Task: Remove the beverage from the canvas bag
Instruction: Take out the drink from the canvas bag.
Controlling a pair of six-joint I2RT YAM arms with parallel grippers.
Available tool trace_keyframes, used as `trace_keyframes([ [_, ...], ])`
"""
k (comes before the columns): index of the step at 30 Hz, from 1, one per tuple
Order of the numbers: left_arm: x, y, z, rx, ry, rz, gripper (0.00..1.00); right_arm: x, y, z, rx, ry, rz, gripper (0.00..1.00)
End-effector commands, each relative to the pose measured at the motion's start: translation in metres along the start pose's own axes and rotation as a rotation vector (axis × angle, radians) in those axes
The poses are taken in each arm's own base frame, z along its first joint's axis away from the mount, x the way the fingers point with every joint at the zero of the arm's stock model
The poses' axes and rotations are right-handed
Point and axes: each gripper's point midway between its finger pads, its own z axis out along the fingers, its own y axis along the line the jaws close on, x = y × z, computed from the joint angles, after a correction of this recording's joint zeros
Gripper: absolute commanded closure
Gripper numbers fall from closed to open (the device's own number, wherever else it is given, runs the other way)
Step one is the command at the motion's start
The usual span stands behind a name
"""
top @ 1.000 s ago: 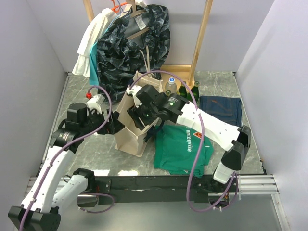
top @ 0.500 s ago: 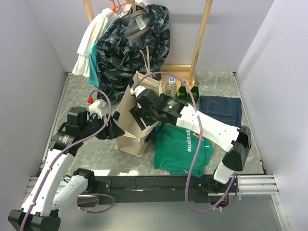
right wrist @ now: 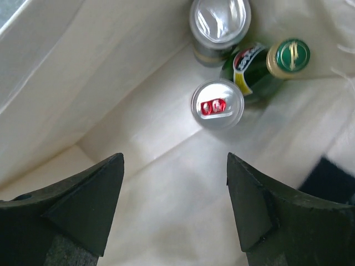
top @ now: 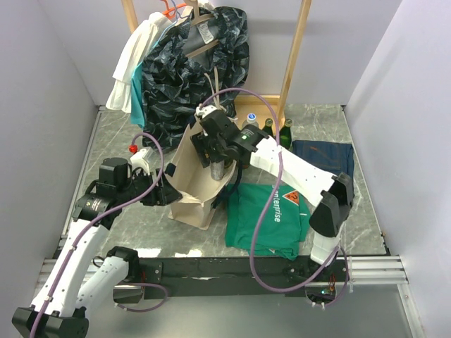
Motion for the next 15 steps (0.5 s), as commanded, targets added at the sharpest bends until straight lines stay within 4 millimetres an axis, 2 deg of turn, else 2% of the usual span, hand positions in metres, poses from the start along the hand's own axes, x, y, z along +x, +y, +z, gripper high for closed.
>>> trace_keyframes([
  [1,0.009,-0.001,-0.002,0.017,0.024,0.021,0.29,-0.022,0.001,0.005,-0.022,-0.041,0.027,0.19],
  [7,0.009,-0.003,-0.003,0.024,0.021,0.026,0.29,-0.012,-0.005,0.024,0.001,0.021,0.043,0.20],
  [15,0.008,-0.002,-0.003,0.019,0.018,0.027,0.29,-0.002,-0.020,0.038,0.086,0.047,0.100,0.20],
])
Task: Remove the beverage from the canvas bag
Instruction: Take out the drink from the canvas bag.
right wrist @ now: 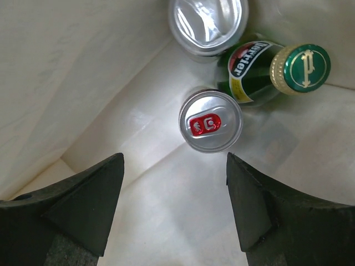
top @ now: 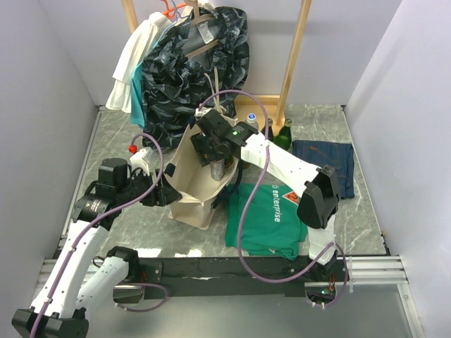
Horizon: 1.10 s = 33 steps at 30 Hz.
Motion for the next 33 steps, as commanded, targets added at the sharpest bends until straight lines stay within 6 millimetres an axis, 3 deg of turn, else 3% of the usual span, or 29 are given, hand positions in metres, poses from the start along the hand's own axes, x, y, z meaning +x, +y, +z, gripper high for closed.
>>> trace_keyframes([
  [1,0.009,-0.001,-0.001,0.015,0.026,0.012,0.29,-0.012,-0.010,-0.002,0.052,-0.042,0.080,0.20],
  [15,0.008,-0.002,-0.003,0.016,0.014,0.018,0.28,-0.010,-0.021,0.012,0.123,-0.097,0.204,0.19],
  [21,0.007,-0.002,-0.003,0.016,0.010,0.020,0.27,-0.006,-0.035,0.020,0.198,-0.110,0.245,0.18],
  [33,0.007,-0.003,-0.004,0.016,0.009,0.021,0.27,-0.006,-0.027,0.034,0.165,-0.129,0.267,0.19],
])
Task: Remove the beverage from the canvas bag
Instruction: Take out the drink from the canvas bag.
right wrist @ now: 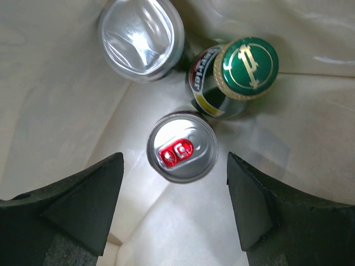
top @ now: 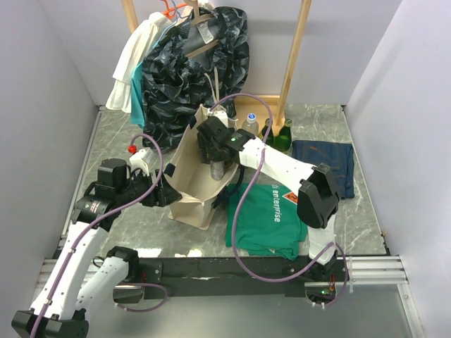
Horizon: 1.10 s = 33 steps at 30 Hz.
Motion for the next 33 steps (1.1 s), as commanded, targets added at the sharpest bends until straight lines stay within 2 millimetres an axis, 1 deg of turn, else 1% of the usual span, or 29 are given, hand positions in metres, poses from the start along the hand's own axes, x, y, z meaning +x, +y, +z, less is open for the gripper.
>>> trace_keyframes([
  [1,0.007,-0.002,-0.002,0.015,0.013,0.017,0.27,-0.010,0.000,0.007,-0.011,-0.050,0.043,0.19],
  [3,0.007,-0.002,-0.002,0.013,0.013,0.017,0.27,-0.011,0.000,0.009,-0.009,-0.051,0.050,0.19],
  [4,0.007,-0.002,-0.003,0.012,0.012,0.015,0.27,-0.008,-0.001,0.014,0.005,-0.041,0.046,0.19],
  [9,0.006,-0.002,-0.003,0.013,0.010,0.019,0.27,-0.012,-0.002,0.017,0.025,-0.053,0.044,0.20],
  [13,0.007,-0.001,-0.002,0.010,0.014,0.015,0.27,-0.006,-0.003,0.025,0.045,-0.029,0.044,0.21],
  [17,0.006,-0.002,-0.003,0.012,0.009,0.019,0.27,-0.003,-0.001,0.027,0.036,-0.023,0.047,0.23],
  [21,0.007,-0.002,-0.002,0.013,0.013,0.017,0.27,-0.002,-0.004,0.027,0.044,-0.023,0.050,0.24],
  [24,0.006,-0.002,-0.002,0.014,0.012,0.018,0.27,-0.002,-0.003,0.028,0.042,-0.024,0.050,0.27],
  [30,0.006,-0.002,-0.003,0.013,0.010,0.017,0.27,-0.001,-0.002,0.031,0.043,-0.017,0.044,0.43],
  [33,0.007,-0.001,-0.003,0.010,0.010,0.016,0.27,-0.001,-0.002,0.031,0.042,-0.014,0.044,0.46],
])
